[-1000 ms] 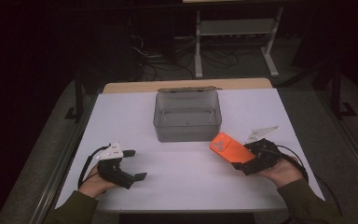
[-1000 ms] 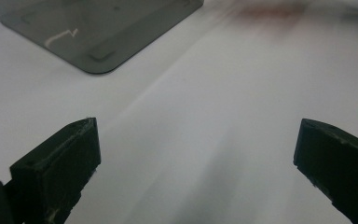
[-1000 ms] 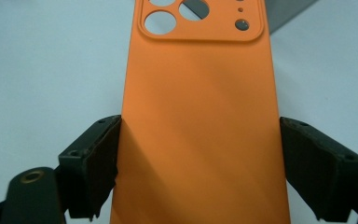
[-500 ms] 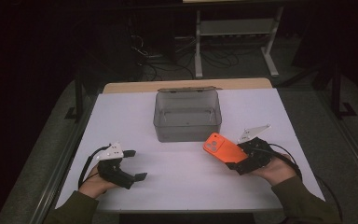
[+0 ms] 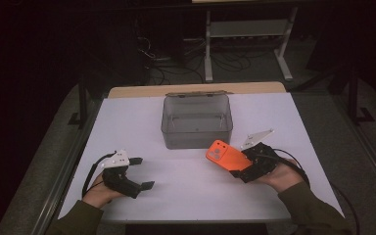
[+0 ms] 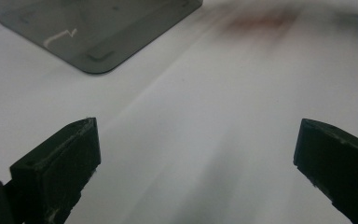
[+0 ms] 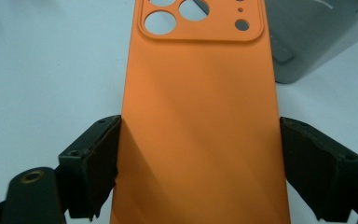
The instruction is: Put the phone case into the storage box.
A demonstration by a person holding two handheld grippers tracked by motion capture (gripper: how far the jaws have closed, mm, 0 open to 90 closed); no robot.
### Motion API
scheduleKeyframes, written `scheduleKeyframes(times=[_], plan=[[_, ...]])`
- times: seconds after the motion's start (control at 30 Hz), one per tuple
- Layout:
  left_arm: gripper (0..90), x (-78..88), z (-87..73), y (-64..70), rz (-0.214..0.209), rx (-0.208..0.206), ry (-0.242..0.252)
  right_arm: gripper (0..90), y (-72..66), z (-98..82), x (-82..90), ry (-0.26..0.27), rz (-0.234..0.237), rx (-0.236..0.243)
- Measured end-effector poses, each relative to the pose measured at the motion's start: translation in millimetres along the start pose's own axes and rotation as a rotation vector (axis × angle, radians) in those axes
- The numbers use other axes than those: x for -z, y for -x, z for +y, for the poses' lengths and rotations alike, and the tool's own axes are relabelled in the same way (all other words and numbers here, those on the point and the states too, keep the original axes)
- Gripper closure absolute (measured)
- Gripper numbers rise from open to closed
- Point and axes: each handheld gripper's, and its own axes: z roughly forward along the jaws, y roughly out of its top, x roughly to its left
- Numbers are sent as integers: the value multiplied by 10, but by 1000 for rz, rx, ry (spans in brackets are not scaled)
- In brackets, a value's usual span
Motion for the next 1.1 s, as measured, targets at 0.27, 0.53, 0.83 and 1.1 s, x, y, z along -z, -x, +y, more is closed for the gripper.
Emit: scheduleKeyframes(times=[0.27, 0.53, 0.83, 1.1], plan=[[0, 3, 1, 0, 0, -1, 2, 158, -42, 89, -64, -3, 12, 20], [0, 9, 0, -2, 1, -1, 3, 158, -101, 218, -160, -13, 30, 59], [0, 9, -3, -2, 0, 1, 5, 158, -133, 332, -248, -14, 41, 84], [0, 11, -1, 0, 0, 0, 5, 158, -166, 454, -323, -13, 51, 108]])
